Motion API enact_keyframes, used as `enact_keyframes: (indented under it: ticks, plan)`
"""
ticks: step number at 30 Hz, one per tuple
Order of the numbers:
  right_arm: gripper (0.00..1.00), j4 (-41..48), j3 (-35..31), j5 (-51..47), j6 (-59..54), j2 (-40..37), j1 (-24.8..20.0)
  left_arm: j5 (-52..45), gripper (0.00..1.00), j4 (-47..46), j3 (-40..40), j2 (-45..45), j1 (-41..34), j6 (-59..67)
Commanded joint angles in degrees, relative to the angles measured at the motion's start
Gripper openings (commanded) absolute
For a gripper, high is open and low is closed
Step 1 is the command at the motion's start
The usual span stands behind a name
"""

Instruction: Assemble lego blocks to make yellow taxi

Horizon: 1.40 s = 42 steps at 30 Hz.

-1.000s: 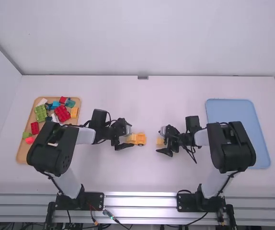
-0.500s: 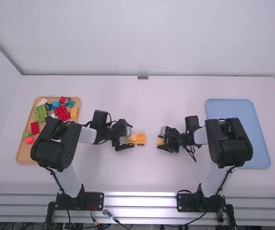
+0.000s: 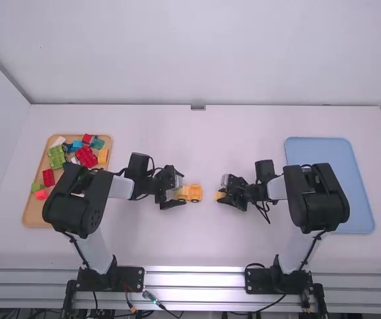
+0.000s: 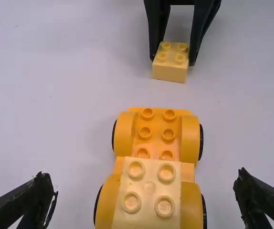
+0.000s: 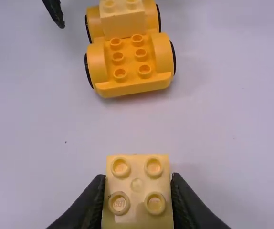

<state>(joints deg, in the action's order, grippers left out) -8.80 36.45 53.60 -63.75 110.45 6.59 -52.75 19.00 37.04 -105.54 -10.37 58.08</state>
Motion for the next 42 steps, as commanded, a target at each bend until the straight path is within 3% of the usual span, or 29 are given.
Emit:
enact_keyframes:
  ticks: [1,9,16,21,28,42]
  plan:
    - [0.22,0.2,1.6,1.2,0.9,0.8,0.1,-1.6,0.99,0.7,0.9,-1.2,-1.1,1.2]
    - [0.22,4.9,5.8,6.0,0.3,0.8,1.0,-1.3,0.99,2.5,1.0,-3.6,-1.7,1.3]
    - [0.22,13.0,11.7,5.9,-2.2,0.8,5.1,-1.9,0.99,-0.9,6.4,-8.7,-2.5,0.1]
    - [0.22,13.9,13.3,5.3,-2.1,0.8,7.5,0.0,0.99,-4.2,8.5,-10.1,-3.7,1.7]
    - [0.22,9.0,13.4,1.5,5.0,0.8,11.1,4.2,0.77,-4.5,8.7,-10.1,-5.1,1.5]
    - [0.22,7.4,13.4,-2.6,5.9,0.8,15.2,4.2,0.66,-4.3,8.7,-10.1,-4.7,0.9]
